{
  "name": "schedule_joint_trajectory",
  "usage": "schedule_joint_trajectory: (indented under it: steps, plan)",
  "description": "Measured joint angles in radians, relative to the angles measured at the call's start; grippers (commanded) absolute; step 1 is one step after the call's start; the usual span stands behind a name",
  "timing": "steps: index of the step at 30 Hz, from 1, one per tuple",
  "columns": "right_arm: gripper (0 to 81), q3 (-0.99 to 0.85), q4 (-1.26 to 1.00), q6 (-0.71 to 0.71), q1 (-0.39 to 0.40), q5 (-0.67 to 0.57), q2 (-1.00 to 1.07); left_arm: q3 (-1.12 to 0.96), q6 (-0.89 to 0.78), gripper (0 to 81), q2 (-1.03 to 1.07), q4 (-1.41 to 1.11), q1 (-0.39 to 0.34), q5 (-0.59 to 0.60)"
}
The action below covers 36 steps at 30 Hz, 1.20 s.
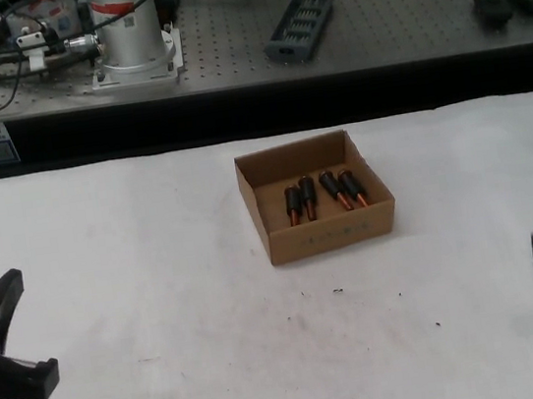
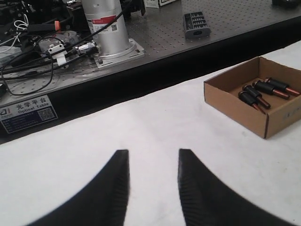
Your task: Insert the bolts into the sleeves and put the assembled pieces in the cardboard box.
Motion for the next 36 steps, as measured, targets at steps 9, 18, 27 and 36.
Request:
schedule_joint_trajectory:
  steps: [9, 18, 27, 36]
  plan:
    - [6.4, 0.17, 0.0, 0.0, 0.013, 0.0, -0.094, 0.0, 0.0, 26.7, -0.004, 0.003, 0.004, 0.0]
    - [6.4, 0.259, 0.106, 0.0, 0.017, 0.013, -0.322, 0.0, 0.0, 26.7, -0.254, 0.076, 0.011, -0.001]
    - [6.4, 0.259, 0.158, 0.0, -0.052, 0.019, -0.478, 0.0, 0.0, 26.7, -0.477, 0.081, 0.011, -0.001]
    - [6.4, 0.259, 0.158, 0.0, -0.152, 0.02, -0.629, 0.0, 0.0, 26.7, -0.66, 0.081, 0.02, -0.001]
